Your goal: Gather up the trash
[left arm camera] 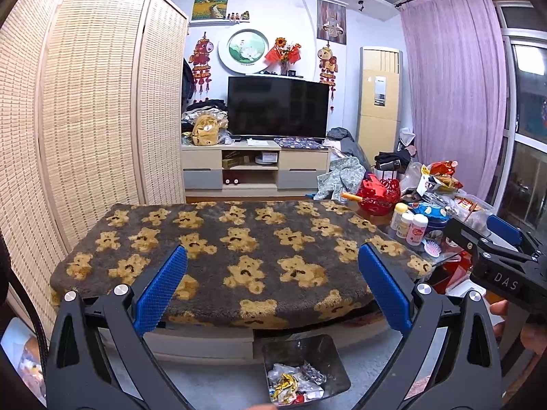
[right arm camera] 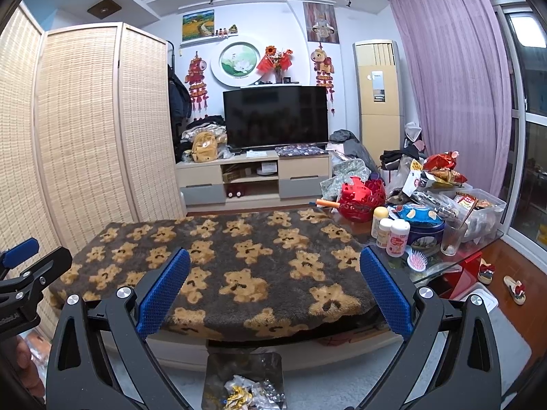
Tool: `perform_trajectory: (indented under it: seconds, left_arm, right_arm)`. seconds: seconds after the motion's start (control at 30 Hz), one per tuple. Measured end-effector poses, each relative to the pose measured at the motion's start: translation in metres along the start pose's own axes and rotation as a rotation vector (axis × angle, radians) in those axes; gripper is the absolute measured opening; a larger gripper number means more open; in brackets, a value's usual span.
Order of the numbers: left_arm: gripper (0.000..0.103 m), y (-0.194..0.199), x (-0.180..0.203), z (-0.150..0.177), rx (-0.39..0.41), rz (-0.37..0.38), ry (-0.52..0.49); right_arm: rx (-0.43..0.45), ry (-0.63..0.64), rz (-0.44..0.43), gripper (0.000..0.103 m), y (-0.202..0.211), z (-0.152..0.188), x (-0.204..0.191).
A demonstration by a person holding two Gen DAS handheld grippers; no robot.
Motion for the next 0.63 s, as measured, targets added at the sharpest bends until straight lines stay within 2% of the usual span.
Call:
perform_trajectory:
  seconds: [0.5,0.63]
  left_arm:
    - [0.095,0.0036,-0.0044,-0.0006,0.002,-0.024,-0.003]
    - [0.095,0.0035,-0.0067,-0.0014,-0.009,-0.001,-0.002]
  right_arm:
    - [-0.002,-0.003,0.002,0.1,0.0034,0.0001,-0.0032]
    - [0.0,-0.003,0.004,0.1,0.0032,-0.0006,-0.0042]
Point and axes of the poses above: each gripper's, at about its wrist camera, not at the fingertips, and y roughly against the way its jaws point, x to its right, z to its underside, the point moved 2 cm from there along -y, roughly the way its jaws point, and after that the axes turned 14 degrees about z, right-handed, at the moved point
